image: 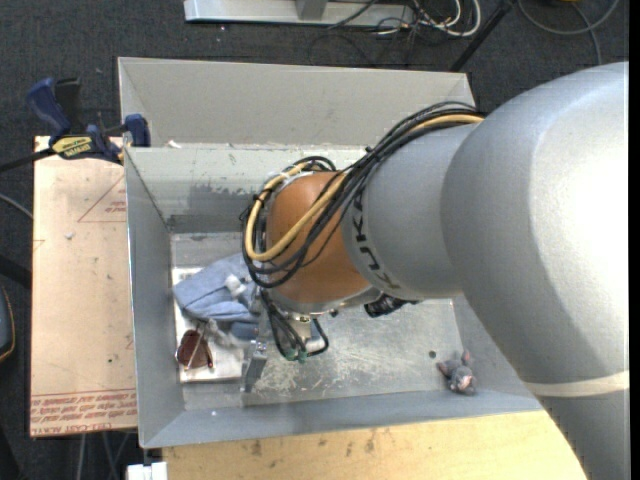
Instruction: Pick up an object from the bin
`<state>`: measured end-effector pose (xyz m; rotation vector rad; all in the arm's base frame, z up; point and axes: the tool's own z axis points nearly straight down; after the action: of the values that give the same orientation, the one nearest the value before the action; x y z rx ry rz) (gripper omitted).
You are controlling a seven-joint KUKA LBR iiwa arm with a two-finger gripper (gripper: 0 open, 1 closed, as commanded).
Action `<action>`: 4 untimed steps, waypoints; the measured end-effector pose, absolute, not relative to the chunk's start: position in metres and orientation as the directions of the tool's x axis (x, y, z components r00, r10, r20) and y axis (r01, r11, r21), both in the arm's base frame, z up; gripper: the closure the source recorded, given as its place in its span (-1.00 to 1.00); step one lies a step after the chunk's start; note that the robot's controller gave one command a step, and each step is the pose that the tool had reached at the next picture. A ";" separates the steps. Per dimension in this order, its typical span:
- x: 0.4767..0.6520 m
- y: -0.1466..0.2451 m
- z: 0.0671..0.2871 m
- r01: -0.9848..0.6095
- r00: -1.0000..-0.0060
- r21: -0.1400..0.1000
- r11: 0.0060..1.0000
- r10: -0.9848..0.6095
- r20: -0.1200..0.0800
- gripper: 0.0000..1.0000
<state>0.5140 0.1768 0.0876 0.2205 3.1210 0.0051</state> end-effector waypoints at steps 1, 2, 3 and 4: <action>0.518 0.180 0.074 0.153 -0.988 0.004 0.988 0.153 -0.015 -1.00; 0.569 0.195 0.074 -0.098 -0.995 -0.001 0.995 -0.098 -0.003 1.00; 0.569 0.195 0.074 -0.098 -0.995 -0.001 0.995 -0.098 -0.003 1.00; 0.586 0.195 0.147 -0.323 -0.946 0.001 0.946 -0.323 -0.002 -1.00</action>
Offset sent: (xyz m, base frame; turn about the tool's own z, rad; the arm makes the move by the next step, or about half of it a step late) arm 0.0517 0.0189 -0.0176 -0.2427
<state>0.5863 0.1954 0.1472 -0.5144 3.0973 0.0019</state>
